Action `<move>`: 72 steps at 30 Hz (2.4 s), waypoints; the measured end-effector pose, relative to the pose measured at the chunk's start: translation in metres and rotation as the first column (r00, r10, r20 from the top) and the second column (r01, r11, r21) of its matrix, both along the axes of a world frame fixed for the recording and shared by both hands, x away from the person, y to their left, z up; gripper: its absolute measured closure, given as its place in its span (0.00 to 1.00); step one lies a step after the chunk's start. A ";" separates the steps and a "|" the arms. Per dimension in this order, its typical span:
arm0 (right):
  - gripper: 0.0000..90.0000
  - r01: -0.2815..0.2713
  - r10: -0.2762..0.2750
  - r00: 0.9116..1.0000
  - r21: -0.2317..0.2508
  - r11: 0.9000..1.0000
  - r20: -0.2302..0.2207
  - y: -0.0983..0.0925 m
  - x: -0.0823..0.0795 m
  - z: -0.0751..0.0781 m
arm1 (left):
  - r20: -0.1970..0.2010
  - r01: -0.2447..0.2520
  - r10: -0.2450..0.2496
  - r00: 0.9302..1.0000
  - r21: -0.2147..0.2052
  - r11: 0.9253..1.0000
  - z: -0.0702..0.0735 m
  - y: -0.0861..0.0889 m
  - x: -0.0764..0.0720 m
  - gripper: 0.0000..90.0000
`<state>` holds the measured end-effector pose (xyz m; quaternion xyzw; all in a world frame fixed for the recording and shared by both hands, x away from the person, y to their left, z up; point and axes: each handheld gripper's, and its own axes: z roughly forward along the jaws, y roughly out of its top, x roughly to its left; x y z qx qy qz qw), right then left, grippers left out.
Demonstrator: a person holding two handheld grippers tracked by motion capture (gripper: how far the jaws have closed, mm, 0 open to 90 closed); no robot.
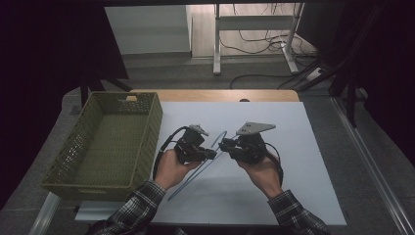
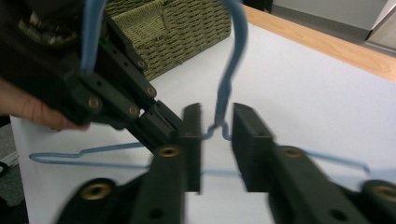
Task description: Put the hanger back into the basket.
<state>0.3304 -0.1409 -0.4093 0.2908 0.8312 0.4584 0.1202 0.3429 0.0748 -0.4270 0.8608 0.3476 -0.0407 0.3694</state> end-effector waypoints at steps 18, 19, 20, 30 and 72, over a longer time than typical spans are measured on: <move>0.19 0.000 0.000 1.000 0.013 1.000 0.015 -0.036 -0.021 -0.003 | -0.037 -0.052 0.048 0.998 -0.112 0.992 0.051 0.054 0.005 0.97; 0.16 0.003 -0.003 1.000 0.014 1.000 0.013 -0.038 -0.022 -0.004 | -0.034 -0.053 0.049 0.998 -0.112 0.992 0.054 0.058 0.005 0.97; 0.15 0.005 -0.005 1.000 0.017 1.000 0.008 -0.040 -0.022 -0.005 | -0.037 -0.056 0.052 0.998 -0.120 0.991 0.058 0.061 0.005 0.97; 0.08 0.030 -0.030 0.999 0.018 0.999 -0.013 -0.056 -0.029 -0.008 | -0.007 -0.101 0.101 0.995 -0.112 0.989 0.088 0.099 0.001 0.97; 0.05 0.128 -0.128 0.989 -0.014 0.992 -0.071 -0.097 -0.029 -0.033 | 0.082 -0.328 0.339 0.937 -0.126 0.936 0.059 0.329 -0.010 0.97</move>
